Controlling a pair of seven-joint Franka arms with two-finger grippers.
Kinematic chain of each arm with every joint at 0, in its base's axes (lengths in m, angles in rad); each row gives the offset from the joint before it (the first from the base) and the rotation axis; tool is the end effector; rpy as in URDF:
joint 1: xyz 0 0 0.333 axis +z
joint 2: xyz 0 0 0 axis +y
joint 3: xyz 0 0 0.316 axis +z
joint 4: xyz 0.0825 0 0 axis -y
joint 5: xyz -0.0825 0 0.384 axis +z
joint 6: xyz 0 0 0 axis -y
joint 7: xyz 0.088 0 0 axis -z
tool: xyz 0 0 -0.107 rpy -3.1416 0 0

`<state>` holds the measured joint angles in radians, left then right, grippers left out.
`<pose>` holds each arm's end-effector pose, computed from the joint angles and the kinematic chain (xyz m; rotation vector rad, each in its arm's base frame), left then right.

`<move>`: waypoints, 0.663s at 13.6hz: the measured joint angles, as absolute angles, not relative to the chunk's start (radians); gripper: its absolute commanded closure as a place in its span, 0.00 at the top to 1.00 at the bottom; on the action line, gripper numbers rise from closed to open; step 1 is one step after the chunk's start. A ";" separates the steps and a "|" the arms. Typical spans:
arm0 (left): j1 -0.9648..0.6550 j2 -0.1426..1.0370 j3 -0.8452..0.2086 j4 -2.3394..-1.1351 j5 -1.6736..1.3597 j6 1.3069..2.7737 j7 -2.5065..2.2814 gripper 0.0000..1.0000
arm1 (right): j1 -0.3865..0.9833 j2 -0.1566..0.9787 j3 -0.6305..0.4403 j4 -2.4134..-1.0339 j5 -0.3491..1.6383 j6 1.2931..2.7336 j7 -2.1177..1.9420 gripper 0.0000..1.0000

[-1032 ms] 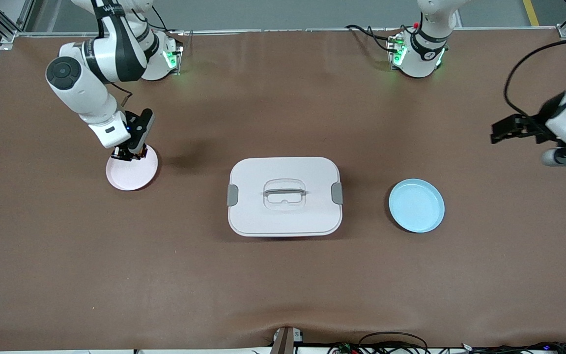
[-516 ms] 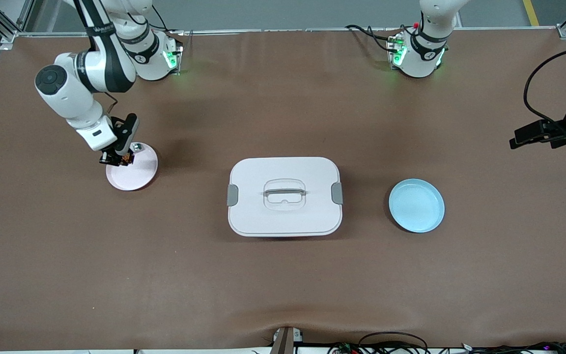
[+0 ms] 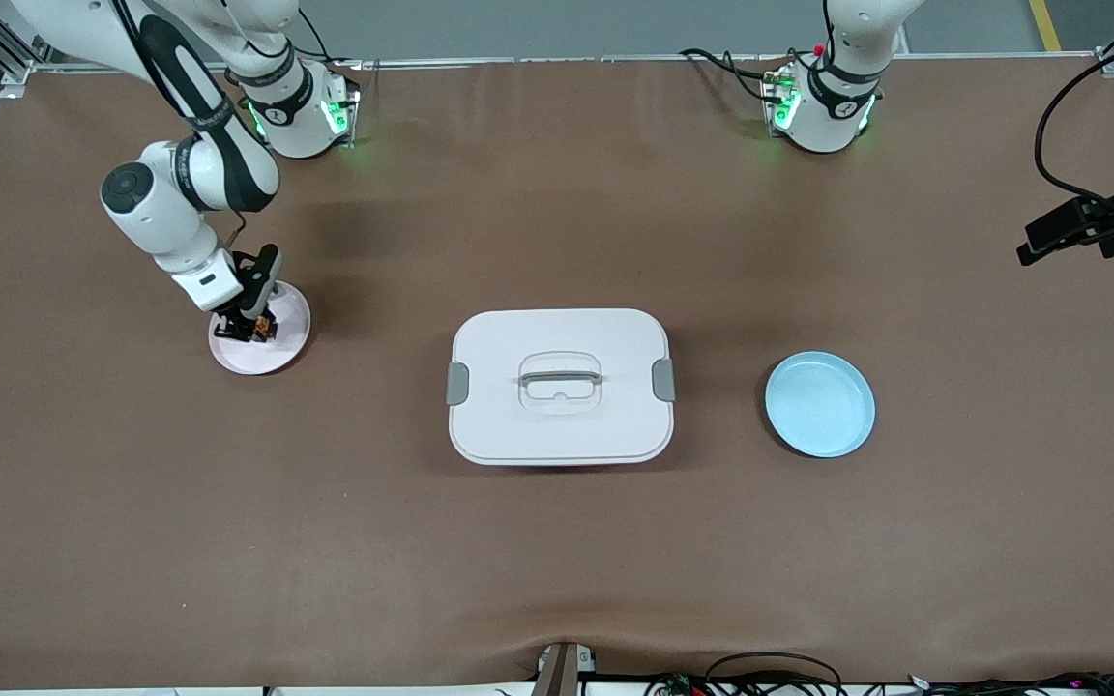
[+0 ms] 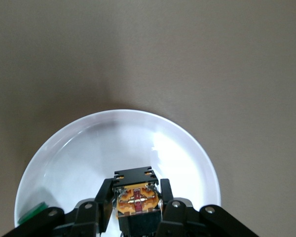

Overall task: Transfer orange switch to right arm and place
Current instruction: 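Lower the switch onto the white plate and open the right gripper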

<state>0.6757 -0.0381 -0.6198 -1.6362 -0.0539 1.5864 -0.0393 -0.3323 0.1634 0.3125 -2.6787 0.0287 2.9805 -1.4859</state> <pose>0.5451 0.0188 0.6120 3.1059 0.1509 -0.0288 0.4279 -0.0054 0.1984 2.3215 2.0167 0.2230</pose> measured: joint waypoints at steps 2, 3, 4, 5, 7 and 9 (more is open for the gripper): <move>0.677 -0.038 -0.620 -1.636 -0.055 1.593 -0.039 1.00 | -0.332 0.179 0.313 -2.678 0.029 2.988 -1.487 0.00; 0.678 -0.038 -0.620 -1.636 -0.055 1.597 -0.039 1.00 | -0.332 0.179 0.313 -2.678 0.029 2.988 -1.487 0.00; 0.678 -0.038 -0.620 -1.636 -0.055 1.603 -0.039 1.00 | -0.332 0.179 0.313 -2.678 0.029 2.988 -1.487 0.00; 0.678 -0.037 -0.620 -1.636 -0.055 1.610 -0.039 1.00 | -0.332 0.180 0.313 -2.678 0.029 2.990 -1.488 0.00; 0.678 -0.032 -0.620 -1.636 -0.055 1.626 -0.039 1.00 | -0.332 0.191 0.313 -2.679 0.029 3.012 -1.491 0.00; 0.675 -0.028 -0.620 -1.636 -0.056 1.640 -0.037 1.00 | -0.332 0.224 0.313 -2.680 0.029 3.062 -1.492 0.00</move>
<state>0.6753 -0.0280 -0.6200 -1.6362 -0.0560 1.6398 -0.0372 -0.3323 0.2238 0.3129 -2.6796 0.0285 3.0616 -1.4923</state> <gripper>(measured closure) 0.000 0.577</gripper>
